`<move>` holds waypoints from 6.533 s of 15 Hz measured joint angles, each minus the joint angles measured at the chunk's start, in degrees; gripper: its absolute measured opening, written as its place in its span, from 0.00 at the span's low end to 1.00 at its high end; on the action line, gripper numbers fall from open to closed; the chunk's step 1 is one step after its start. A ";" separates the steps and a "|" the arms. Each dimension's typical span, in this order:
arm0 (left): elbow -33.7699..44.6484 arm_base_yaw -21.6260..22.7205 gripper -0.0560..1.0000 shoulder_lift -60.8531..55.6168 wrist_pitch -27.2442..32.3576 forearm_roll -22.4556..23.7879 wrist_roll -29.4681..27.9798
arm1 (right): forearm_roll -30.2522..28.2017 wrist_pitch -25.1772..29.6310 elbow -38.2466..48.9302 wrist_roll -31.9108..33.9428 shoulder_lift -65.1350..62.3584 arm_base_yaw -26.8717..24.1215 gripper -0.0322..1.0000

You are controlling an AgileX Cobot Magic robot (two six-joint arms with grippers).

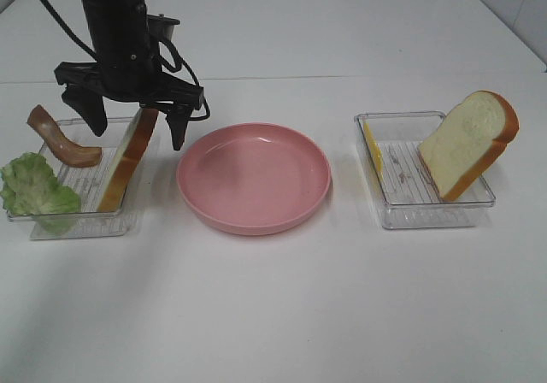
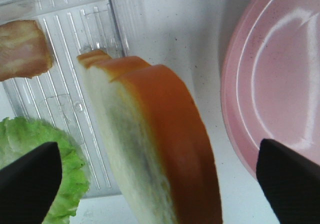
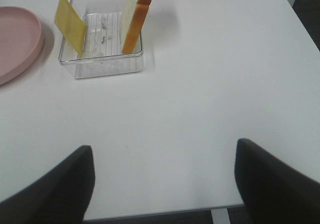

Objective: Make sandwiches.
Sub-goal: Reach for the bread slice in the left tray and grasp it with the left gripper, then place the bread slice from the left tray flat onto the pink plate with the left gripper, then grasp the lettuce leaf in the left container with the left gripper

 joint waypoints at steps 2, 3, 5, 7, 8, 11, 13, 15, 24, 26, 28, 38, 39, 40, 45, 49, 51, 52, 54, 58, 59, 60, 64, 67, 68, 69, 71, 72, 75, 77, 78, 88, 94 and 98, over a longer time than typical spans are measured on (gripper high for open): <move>0.06 0.00 0.68 0.00 0.00 -0.17 0.92 | 0.00 0.00 0.00 0.00 0.00 0.00 0.77; 0.34 0.00 0.53 0.00 0.00 -0.17 0.97 | 0.00 0.00 0.00 0.00 0.00 0.00 0.77; 0.63 0.06 0.34 0.00 0.11 0.34 0.97 | 0.00 0.00 0.00 0.00 0.00 0.00 0.77; 0.63 0.34 0.31 -0.06 0.23 0.34 -0.17 | 0.00 0.00 0.00 0.00 0.00 0.00 0.77; 0.63 0.40 0.31 -0.06 0.23 0.34 -0.40 | 0.00 0.00 0.00 0.00 0.00 0.00 0.77; 0.63 0.40 0.26 -0.06 0.23 0.11 -1.03 | 0.00 0.00 0.00 0.00 0.00 0.00 0.77; 0.63 0.40 0.26 -0.11 0.23 0.11 -1.03 | 0.00 0.00 0.00 0.00 0.00 0.00 0.77; 0.63 0.40 0.26 -0.34 0.29 0.11 -1.03 | 0.00 0.00 0.00 0.00 0.00 0.00 0.77; 3.09 0.57 0.24 -15.36 0.40 -3.90 -1.72 | 0.00 0.00 0.00 0.00 0.00 0.00 0.77; 3.09 0.63 0.24 -18.28 0.40 -6.82 -1.26 | 0.00 0.00 0.00 0.00 0.00 0.00 0.77; 3.09 0.63 0.24 -19.54 0.40 -12.83 0.97 | 0.00 0.00 0.00 0.00 0.00 0.00 0.77; 12.09 4.24 0.24 -8.02 -16.16 -54.26 29.91 | 0.00 0.00 0.00 0.00 0.00 0.00 0.77; 12.15 4.24 0.24 -6.47 -16.73 -56.72 32.20 | 0.00 0.00 0.00 0.00 0.00 0.00 0.77; 12.15 4.24 0.24 -4.70 -17.13 -58.73 33.86 | 0.00 0.00 0.00 0.00 0.00 0.00 0.77; 12.43 4.24 0.24 1.03 -20.00 -64.17 40.28 | 0.00 0.00 0.00 0.00 0.00 0.00 0.77; 12.43 4.24 0.24 2.81 -20.45 -64.63 40.57 | 0.00 0.00 0.00 0.00 0.00 0.00 0.77; 12.43 4.30 0.24 3.72 -20.91 -65.20 40.57 | 0.00 0.00 0.00 0.00 0.00 0.00 0.77; 12.43 4.35 0.24 3.84 -21.08 -65.26 40.22 | 0.00 0.00 0.00 0.00 0.00 0.00 0.77; 12.43 4.35 0.24 3.90 -21.31 -65.26 39.76 | 0.00 0.00 0.00 0.00 0.00 0.00 0.77; 12.43 4.35 0.34 3.90 -21.54 -64.11 39.30 | 0.00 0.00 0.00 0.00 0.00 0.00 0.77; 12.43 4.35 0.51 4.01 -21.83 -60.85 36.21 | 0.00 0.00 0.00 0.00 0.00 0.00 0.77; 12.43 4.35 0.55 3.84 -21.89 -58.67 34.72 | 0.00 0.00 0.00 0.00 0.00 0.00 0.77; 12.43 4.35 0.70 1.32 -21.83 -50.88 29.62 | 0.00 0.00 0.00 0.00 0.00 0.00 0.77; 12.43 4.35 0.76 -3.04 -20.28 -40.11 22.06 | 0.00 0.00 0.00 0.00 0.00 0.00 0.77; 12.43 4.35 0.76 -4.53 -18.16 -36.90 19.54 | 0.00 0.00 0.00 0.00 0.00 0.00 0.77; 12.43 4.35 0.76 -6.36 -15.58 -33.80 17.36 | 0.00 0.00 0.00 0.00 0.00 0.00 0.77; 12.43 4.35 0.77 -11.34 -7.79 -26.99 12.61 | 0.00 0.00 0.00 0.00 0.00 0.00 0.77; 12.43 4.35 0.77 -12.55 -6.02 -25.32 11.63 | 0.00 0.00 0.00 0.00 0.00 0.00 0.77; 13.35 6.59 0.77 -23.89 -0.34 -10.54 5.27 | 0.00 0.00 0.00 0.00 0.00 0.00 0.77; 16.90 12.89 0.77 -29.62 -0.23 -9.51 5.90 | 0.00 0.00 0.00 0.00 0.00 0.00 0.77; 18.79 16.67 0.77 -31.40 -0.17 -9.11 7.62 | 0.00 0.00 0.00 0.00 0.00 0.00 0.77; 22.75 22.86 0.77 -19.42 -0.11 -8.25 14.38 | 0.00 0.00 0.00 0.00 0.00 0.00 0.77; 22.75 20.00 0.76 -9.97 -3.38 -7.33 13.35 | 0.00 0.00 0.00 0.00 0.00 0.00 0.77; 22.75 19.94 0.68 -9.51 -4.07 -6.47 12.89 | 0.00 0.00 0.00 0.00 0.00 0.00 0.77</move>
